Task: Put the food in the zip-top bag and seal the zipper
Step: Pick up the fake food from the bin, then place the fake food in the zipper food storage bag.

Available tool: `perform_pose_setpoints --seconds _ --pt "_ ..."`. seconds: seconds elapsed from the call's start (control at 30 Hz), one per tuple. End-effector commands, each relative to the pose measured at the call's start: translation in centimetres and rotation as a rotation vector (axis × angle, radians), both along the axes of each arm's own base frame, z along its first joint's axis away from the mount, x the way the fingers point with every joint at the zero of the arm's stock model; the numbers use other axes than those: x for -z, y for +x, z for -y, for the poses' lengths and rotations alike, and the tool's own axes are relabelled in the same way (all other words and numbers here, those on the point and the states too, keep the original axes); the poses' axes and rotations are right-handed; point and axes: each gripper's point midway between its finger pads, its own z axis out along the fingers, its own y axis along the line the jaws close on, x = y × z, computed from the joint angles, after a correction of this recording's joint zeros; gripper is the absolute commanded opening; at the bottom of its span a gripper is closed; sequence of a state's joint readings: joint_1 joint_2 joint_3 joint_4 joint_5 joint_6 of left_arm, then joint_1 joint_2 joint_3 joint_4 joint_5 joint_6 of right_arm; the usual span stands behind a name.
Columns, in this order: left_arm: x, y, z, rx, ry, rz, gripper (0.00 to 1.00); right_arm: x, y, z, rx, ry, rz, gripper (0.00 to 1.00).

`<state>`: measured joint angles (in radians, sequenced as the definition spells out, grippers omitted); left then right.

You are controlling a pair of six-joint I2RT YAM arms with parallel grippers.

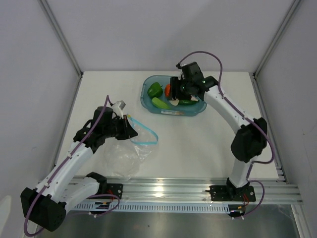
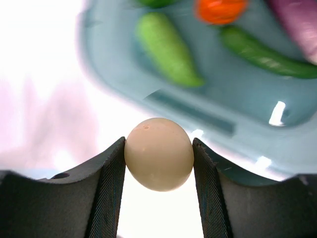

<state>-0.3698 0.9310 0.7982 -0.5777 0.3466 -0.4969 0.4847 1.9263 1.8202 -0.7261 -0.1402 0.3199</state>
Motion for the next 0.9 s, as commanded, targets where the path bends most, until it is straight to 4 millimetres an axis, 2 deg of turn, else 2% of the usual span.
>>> perform_pose_setpoints --seconds 0.0,0.03,0.07,0.1,0.13,0.23,0.37,0.4,0.5,0.53,0.57,0.6,0.73,0.77,0.87 --pt "-1.2 0.1 0.3 0.005 -0.036 0.026 0.01 -4.1 -6.0 -3.9 -0.166 0.092 0.060 0.19" --pt "-1.2 0.1 0.4 0.009 -0.040 0.028 0.00 -4.4 -8.1 -5.6 -0.225 0.104 0.057 0.19" --pt "-1.2 0.0 0.4 0.008 -0.046 0.026 0.01 -5.4 -9.7 -6.3 -0.260 0.123 0.074 0.19" --pt "-1.2 -0.2 0.5 0.014 -0.053 0.023 0.01 -5.1 -11.0 -7.1 -0.296 0.133 0.065 0.19" --pt "-1.3 -0.2 0.6 0.017 -0.057 0.024 0.01 -5.3 -13.1 -8.7 -0.354 0.144 0.065 0.20" --pt "-1.4 -0.4 0.8 0.024 -0.074 0.018 0.01 -5.6 -16.9 -11.1 -0.451 0.180 0.050 0.21" --pt "-1.7 -0.8 0.8 0.022 -0.088 0.019 0.01 -4.8 -19.3 -12.6 -0.502 0.181 0.025 0.23" --pt "-1.8 -0.9 0.8 0.022 -0.089 0.022 0.01 -4.6 -19.5 -12.8 -0.505 0.176 0.021 0.24" --pt "-2.0 -1.2 0.6 0.018 -0.089 0.029 0.01 -3.8 -20.4 -13.2 -0.522 0.164 0.010 0.38" --pt "-2.0 -1.3 0.5 0.016 -0.089 0.030 0.01 -3.7 -20.6 -13.1 -0.526 0.160 0.007 0.51" --pt "-2.2 -1.3 0.6 0.018 -0.092 0.035 0.01 -3.6 -20.9 -13.2 -0.530 0.161 0.003 0.57" --pt "-2.3 -1.4 0.5 0.018 -0.092 0.035 0.00 -3.5 -21.1 -13.4 -0.539 0.163 0.003 0.67" --pt "-2.7 -1.5 0.6 0.020 -0.102 0.047 0.01 -3.4 -21.3 -13.6 -0.546 0.167 -0.002 0.86" --pt "-2.8 -1.5 0.6 0.019 -0.104 0.049 0.00 -3.5 -21.1 -13.6 -0.543 0.166 0.002 0.96" --pt "-3.1 -1.6 0.5 0.021 -0.106 0.057 0.00 -3.9 -20.2 -13.4 -0.518 0.162 0.020 0.97"
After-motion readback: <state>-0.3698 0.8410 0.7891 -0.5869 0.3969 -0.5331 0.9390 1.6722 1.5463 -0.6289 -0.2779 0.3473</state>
